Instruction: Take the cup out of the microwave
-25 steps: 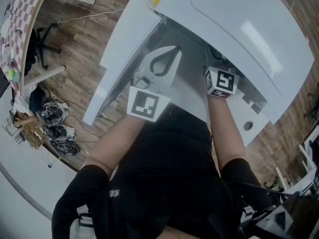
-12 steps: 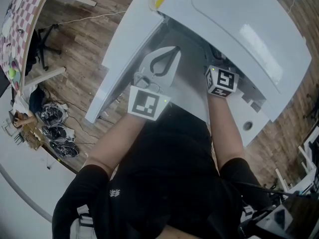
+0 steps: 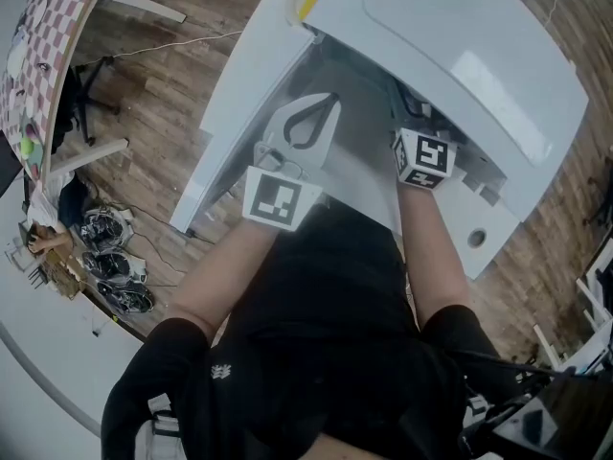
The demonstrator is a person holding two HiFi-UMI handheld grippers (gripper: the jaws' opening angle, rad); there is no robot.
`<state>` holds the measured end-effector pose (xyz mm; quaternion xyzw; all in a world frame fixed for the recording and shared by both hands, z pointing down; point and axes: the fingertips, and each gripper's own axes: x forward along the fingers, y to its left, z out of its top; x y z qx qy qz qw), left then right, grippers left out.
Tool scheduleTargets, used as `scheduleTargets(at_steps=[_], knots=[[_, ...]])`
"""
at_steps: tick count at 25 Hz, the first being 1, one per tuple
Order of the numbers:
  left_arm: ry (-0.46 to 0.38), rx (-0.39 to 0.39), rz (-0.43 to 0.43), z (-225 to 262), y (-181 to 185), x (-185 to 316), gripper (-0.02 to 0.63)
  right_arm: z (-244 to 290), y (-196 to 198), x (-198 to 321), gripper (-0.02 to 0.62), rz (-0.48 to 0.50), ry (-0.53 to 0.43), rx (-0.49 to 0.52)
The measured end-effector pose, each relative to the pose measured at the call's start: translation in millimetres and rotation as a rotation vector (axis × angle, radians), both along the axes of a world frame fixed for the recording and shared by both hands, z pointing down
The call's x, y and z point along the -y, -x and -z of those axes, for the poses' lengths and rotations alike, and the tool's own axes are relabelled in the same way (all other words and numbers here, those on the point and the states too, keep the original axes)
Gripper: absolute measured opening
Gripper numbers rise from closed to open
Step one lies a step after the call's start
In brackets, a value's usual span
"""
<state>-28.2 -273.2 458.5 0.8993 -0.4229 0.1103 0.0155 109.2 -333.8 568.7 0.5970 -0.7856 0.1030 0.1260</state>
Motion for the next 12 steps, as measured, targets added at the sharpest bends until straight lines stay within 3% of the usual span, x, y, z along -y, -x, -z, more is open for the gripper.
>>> scheduleTargets(at_steps=[12], knots=[[-0.031,-0.018,0.001,22,8,-16,0.003,21,8,-22,0.387,0.014,-0.01,-0.008]])
